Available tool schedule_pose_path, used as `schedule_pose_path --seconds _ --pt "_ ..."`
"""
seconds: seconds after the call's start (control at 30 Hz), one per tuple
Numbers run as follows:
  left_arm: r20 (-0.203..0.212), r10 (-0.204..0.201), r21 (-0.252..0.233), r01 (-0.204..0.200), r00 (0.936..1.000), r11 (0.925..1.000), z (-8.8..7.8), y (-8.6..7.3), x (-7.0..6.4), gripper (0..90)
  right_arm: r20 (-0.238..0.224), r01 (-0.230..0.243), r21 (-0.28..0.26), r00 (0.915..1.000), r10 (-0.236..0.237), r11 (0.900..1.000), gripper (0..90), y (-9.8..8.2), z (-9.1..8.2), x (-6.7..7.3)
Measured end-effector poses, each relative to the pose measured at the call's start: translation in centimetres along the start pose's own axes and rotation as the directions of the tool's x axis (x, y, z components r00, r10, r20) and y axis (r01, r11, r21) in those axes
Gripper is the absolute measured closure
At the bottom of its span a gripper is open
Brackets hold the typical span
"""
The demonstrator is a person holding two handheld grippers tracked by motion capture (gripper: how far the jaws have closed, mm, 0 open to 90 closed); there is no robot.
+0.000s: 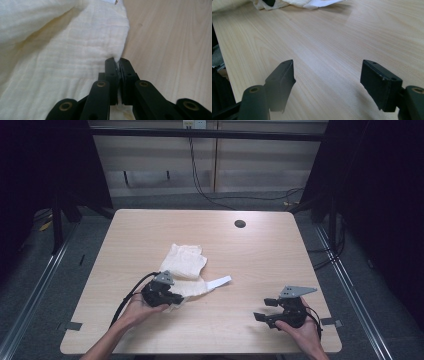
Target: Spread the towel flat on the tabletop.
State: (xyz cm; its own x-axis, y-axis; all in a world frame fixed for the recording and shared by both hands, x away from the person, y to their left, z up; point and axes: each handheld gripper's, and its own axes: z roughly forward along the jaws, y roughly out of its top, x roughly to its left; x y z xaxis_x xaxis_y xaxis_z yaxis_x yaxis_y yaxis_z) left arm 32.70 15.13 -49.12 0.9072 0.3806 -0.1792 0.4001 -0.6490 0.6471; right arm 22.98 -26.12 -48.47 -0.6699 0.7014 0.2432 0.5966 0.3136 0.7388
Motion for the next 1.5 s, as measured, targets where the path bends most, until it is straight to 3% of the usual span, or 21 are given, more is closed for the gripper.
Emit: schedule_pose_path --seconds 0.13,0.3,0.33,0.5,0.7,0.77,0.8,0.87,0.9,0.93,0.97,1.0,1.03,1.07,1.1,1.17,1.27,1.3,1.33,1.43,1.5 --pt "0.016 0.014 -0.011 -0.014 0.9998 0.9998 -0.9 -0.4 -1.3 86.6 0.000 0.001 -0.003 1.0000 -0.001 1.000 27.0 0.2 0.1 0.1" --pt "0.046 0.035 -0.026 -0.034 0.9983 0.9991 -2.2 -0.8 -1.9 86.6 -0.016 -0.002 -0.009 0.9999 0.001 1.000 28.4 0.3 0.2 0.5" --pt "0.058 0.045 -0.036 -0.043 0.9973 0.9984 -2.9 -1.3 -2.2 86.5 -0.034 0.002 -0.010 0.9994 -0.002 1.000 31.1 0.4 0.2 0.8" --pt "0.074 0.058 -0.046 -0.055 0.9955 0.9974 -4.0 -2.4 -2.9 86.4 -0.033 0.003 -0.014 0.9994 -0.004 1.000 31.1 0.5 0.4 1.1" --pt "0.081 0.046 -0.009 -0.046 0.9956 0.9989 -4.4 -5.1 -2.1 84.8 -0.021 0.008 -0.019 0.9997 -0.009 1.000 30.9 0.9 0.8 1.5" --pt "0.076 0.031 -0.013 -0.030 0.9966 0.9995 -4.3 -5.2 -1.9 72.9 -0.022 0.016 -0.011 0.9996 -0.016 1.000 31.0 0.9 1.0 1.5" --pt "0.073 0.016 -0.020 -0.014 0.9972 0.9997 -4.4 -5.0 -1.9 72.9 -0.021 0.010 -0.010 0.9997 -0.010 1.000 31.1 0.9 1.0 1.4" --pt "0.067 0.011 -0.061 -0.007 0.9977 0.9981 -4.8 -4.6 -2.2 57.2 -0.023 0.001 -0.019 0.9997 -0.002 1.000 31.4 0.7 0.9 1.2" --pt "0.065 0.017 -0.072 -0.013 0.9978 0.9973 -5.1 -4.3 -2.3 57.2 -0.023 0.001 -0.019 0.9997 -0.002 1.000 31.4 0.7 0.9 1.2" --pt "0.087 -0.011 -0.120 0.021 0.9962 0.9925 -5.2 -3.7 -2.6 52.9 -0.025 0.003 -0.016 0.9997 -0.003 1.000 31.4 0.6 0.9 1.3" --pt "0.087 -0.011 -0.120 0.021 0.9962 0.9925 -5.2 -3.7 -2.6 53.7 -0.025 0.003 -0.016 0.9997 -0.003 1.000 31.4 0.6 0.9 1.3" --pt "0.103 -0.017 -0.123 0.029 0.9946 0.9919 -4.8 -3.1 -2.9 54.4 -0.029 0.006 -0.012 0.9996 -0.007 1.000 31.4 0.7 1.0 1.3" --pt "0.093 -0.011 -0.123 0.022 0.9956 0.9922 -4.4 -2.7 -3.2 54.4 -0.029 0.006 -0.012 0.9996 -0.007 1.000 31.4 0.7 1.0 1.3" --pt "0.094 0.003 -0.119 0.009 0.9956 0.9928 -3.8 -2.3 -3.6 58.3 -0.032 0.002 -0.011 0.9995 -0.002 1.000 31.4 0.7 1.1 1.3" --pt "0.095 0.039 -0.102 -0.030 0.9947 0.9943 -2.6 -1.3 -4.3 59.3 -0.036 0.001 -0.014 0.9994 -0.001 1.000 31.4 0.7 1.2 1.2" --pt "0.093 0.054 -0.100 -0.045 0.9942 0.9940 -2.0 -0.8 -4.5 62.6 -0.045 -0.004 -0.019 0.9990 0.003 1.000 31.5 0.7 1.2 1.2" --pt "0.051 0.074 -0.104 -0.068 0.9960 0.9922 -0.9 0.2 -5.3 66.7 -0.044 -0.007 -0.021 0.9990 0.006 1.000 31.5 0.6 1.1 1.1" --pt "0.040 0.079 -0.107 -0.075 0.9961 0.9914 -0.6 0.3 -5.5 66.7 -0.044 -0.007 -0.021 0.9990 0.006 1.000 31.5 0.6 1.1 1.1" --pt "0.057 0.072 -0.100 -0.066 0.9958 0.9927 -0.1 0.2 -5.7 66.9 -0.044 -0.008 -0.019 0.9990 0.007 1.000 31.5 0.6 1.1 1.1" --pt "0.055 0.107 -0.071 -0.103 0.9927 0.9921 0.2 0.0 -6.0 64.8 -0.045 -0.002 -0.011 0.9990 0.001 1.000 31.5 0.5 1.2 1.0" --pt "0.076 0.091 -0.071 -0.085 0.9930 0.9938 0.3 -0.1 -5.7 63.6 -0.050 0.000 -0.011 0.9988 -0.001 1.000 31.6 0.5 1.1 1.2"
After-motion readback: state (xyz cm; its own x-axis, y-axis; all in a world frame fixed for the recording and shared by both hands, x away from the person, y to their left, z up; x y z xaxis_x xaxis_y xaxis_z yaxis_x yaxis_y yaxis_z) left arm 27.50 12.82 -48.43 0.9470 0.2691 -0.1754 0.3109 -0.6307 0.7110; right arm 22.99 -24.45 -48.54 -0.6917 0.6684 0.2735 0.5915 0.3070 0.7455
